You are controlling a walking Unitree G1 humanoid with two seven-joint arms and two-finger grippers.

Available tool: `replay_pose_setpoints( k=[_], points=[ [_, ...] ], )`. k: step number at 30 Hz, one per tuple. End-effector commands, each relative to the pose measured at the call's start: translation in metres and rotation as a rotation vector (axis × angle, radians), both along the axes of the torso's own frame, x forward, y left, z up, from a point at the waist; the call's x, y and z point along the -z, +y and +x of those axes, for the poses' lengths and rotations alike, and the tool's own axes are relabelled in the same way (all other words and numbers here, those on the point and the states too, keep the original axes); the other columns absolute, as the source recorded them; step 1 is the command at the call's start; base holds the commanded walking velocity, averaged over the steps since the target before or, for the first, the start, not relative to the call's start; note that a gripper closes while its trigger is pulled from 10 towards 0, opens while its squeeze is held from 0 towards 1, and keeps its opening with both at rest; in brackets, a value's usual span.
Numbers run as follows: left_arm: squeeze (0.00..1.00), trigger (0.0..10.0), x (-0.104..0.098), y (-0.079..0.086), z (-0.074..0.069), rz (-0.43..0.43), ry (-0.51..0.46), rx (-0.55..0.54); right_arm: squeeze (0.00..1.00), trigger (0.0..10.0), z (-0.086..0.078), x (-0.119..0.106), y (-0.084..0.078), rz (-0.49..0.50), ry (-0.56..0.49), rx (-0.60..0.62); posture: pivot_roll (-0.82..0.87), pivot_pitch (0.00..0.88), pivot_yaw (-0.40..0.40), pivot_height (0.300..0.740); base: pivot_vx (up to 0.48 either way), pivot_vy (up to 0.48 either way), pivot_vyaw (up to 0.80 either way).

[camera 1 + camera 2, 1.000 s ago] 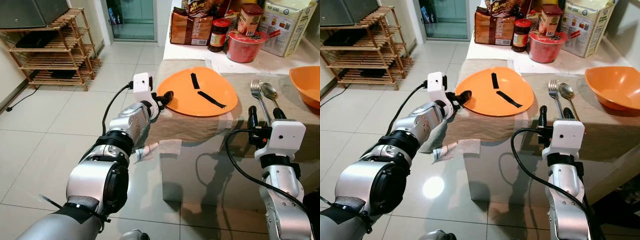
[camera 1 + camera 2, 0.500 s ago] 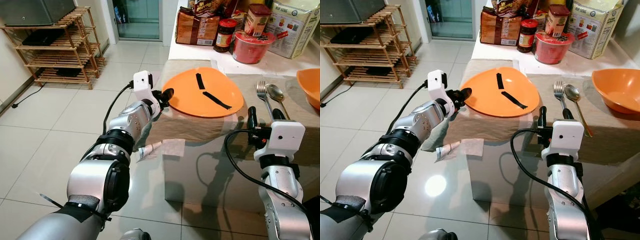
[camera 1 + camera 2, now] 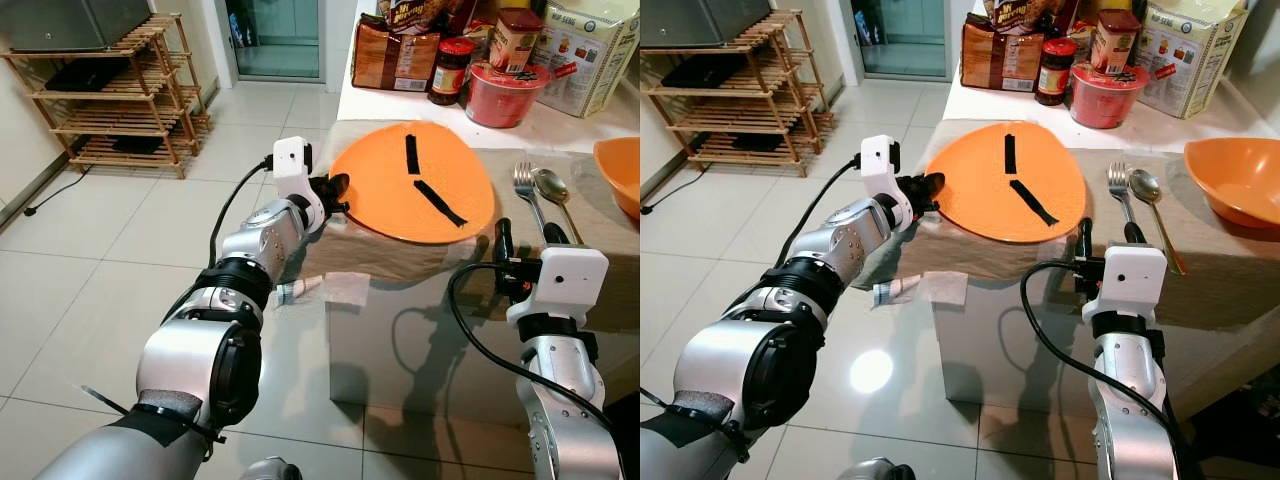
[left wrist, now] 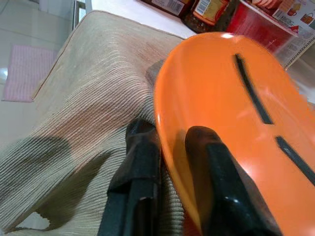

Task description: Setting the table

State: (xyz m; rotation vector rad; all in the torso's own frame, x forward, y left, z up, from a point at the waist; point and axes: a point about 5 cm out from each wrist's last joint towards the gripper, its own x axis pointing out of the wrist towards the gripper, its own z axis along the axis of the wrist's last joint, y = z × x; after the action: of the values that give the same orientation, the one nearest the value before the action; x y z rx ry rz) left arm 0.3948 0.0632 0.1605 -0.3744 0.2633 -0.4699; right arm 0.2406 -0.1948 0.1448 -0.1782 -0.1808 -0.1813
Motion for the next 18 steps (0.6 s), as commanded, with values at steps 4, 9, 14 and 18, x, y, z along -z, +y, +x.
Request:
replay_pose_setpoints(
  k=[4,9,14,18],
  points=[
    [0.00,0.0,-0.0065,-0.0063,0.0005,0.033,-0.034,0.031,0.00,10.0,-0.0008,0.0010,0.0010,-0.001,0.011,-0.003,-0.06,0.000,0.060,0.735,0.000,0.000,0.00],
    [0.00,0.0,-0.0051,-0.0025,0.0013,0.071,-0.049,-0.003,0.00,10.0,-0.0009,0.0020,0.0008,-0.002,0.016,-0.004,-0.06,0.000,0.060,0.735,0.000,0.000,0.00],
    [0.00,0.0,-0.0085,0.0014,0.0037,0.113,-0.074,-0.040,0.00,10.0,-0.0006,0.0031,0.0017,-0.001,0.021,-0.007,-0.05,0.000,0.060,0.735,0.000,0.000,0.00],
    [0.00,0.0,-0.0071,0.0013,0.0035,0.121,-0.065,-0.041,0.00,10.0,-0.0001,0.0041,0.0030,0.002,0.027,-0.014,-0.05,0.000,0.060,0.735,0.000,0.000,0.00]
  ],
)
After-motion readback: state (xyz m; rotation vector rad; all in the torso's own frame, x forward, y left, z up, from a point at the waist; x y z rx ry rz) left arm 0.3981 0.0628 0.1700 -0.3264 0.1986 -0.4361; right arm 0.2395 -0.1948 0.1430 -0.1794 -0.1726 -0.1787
